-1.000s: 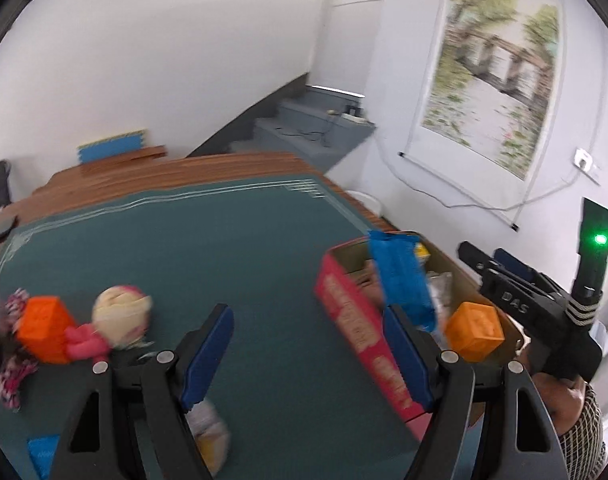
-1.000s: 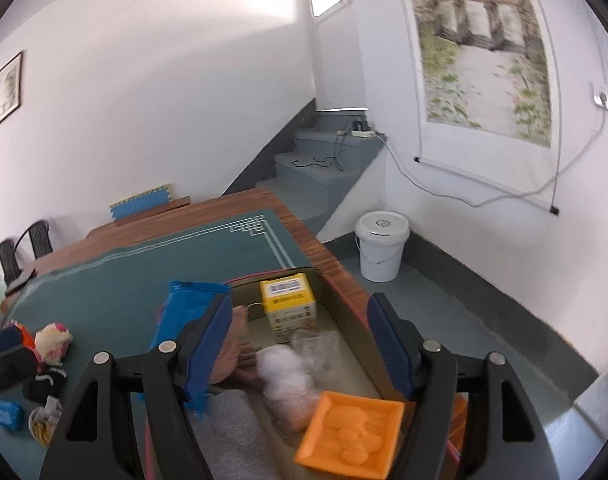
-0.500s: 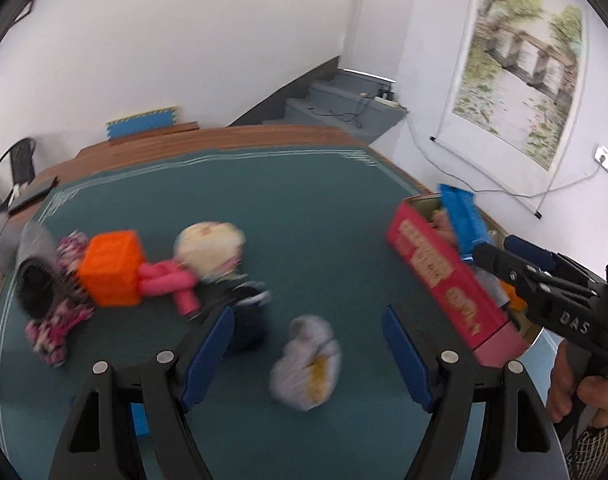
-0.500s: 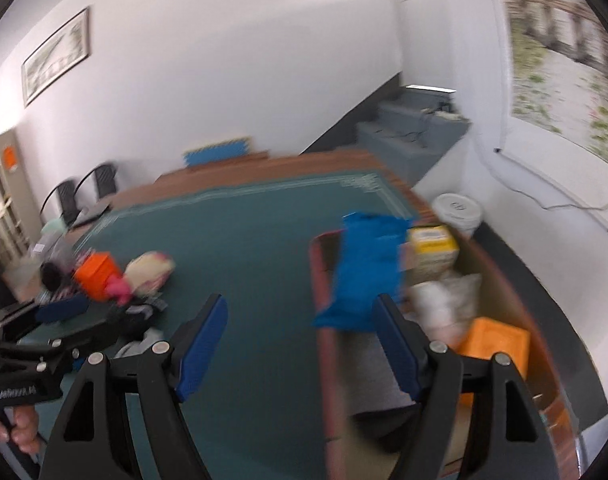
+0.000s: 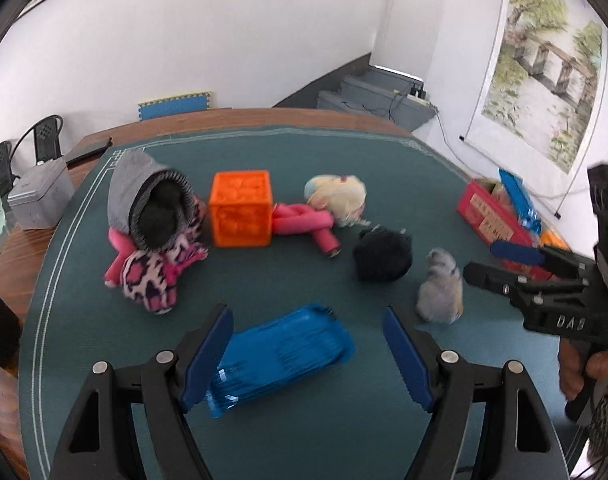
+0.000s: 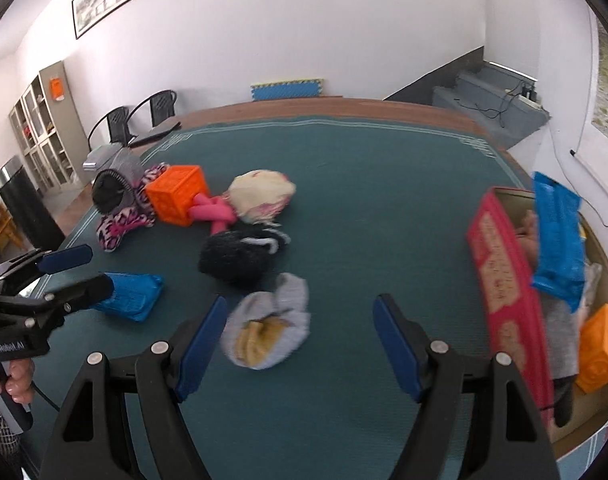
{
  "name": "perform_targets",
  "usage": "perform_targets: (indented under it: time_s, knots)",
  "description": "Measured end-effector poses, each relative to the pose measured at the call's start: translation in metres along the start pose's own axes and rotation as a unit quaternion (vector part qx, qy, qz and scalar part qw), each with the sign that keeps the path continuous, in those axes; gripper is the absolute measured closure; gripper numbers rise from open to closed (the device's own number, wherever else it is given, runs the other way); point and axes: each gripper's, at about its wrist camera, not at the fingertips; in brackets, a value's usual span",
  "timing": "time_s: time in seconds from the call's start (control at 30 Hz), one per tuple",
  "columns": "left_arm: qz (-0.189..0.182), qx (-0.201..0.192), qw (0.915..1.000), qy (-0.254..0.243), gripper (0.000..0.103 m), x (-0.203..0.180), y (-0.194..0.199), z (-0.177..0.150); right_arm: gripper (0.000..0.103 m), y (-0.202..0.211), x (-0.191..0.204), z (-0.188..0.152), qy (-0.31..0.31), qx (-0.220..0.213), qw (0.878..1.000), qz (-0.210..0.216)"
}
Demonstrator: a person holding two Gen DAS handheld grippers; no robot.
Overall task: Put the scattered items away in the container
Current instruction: 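Move the left tool to the large blue bar while the right tool approaches the grey sock bundle, then grasp the large blue bar with the left tool while the right tool grasps the grey sock bundle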
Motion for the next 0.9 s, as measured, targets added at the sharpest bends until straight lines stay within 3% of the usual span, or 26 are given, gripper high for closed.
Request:
perform_targets:
  time_s: [0.17,0.37,0.6,0.8,0.9]
  knots:
    - [-0.005,0.002,0.9989,-0.047,0.024,0.001,-0.007,-0.011,0.025,-0.014,0.013,0.002,-0.003,0.007,1.000,0.006]
    - [0.039,0.016,0.9938,-0.103,0.024,-0.006,-0.024,-0.021,0.025,-0.025,0.013,-0.001,-0.010,0.018,1.000,0.008]
    - [0.044,0.042,0.9944,-0.086,0.024,-0.014,-0.026,-0.022,0.025,-0.029,0.008,-0.003,-0.020,0.018,1.000,0.013]
    - [-0.019,0.062,0.9971,-0.042,0.024,-0.015,-0.011,-0.025,0.025,-0.027,0.008,-0.004,-0.020,0.017,0.999,0.019]
    - [-0.001,0.048,0.9983,-0.033,0.024,-0.007,-0.008,-0.021,0.025,-0.028,0.009,-0.005,-0.018,0.020,0.999,0.018]
Point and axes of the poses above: each gripper's, at about its wrist camera, not at the fingertips, and y roughly against the way its jaws point, x to its left, z to its top, and after that the axes turned 9 degrees about y, right-handed
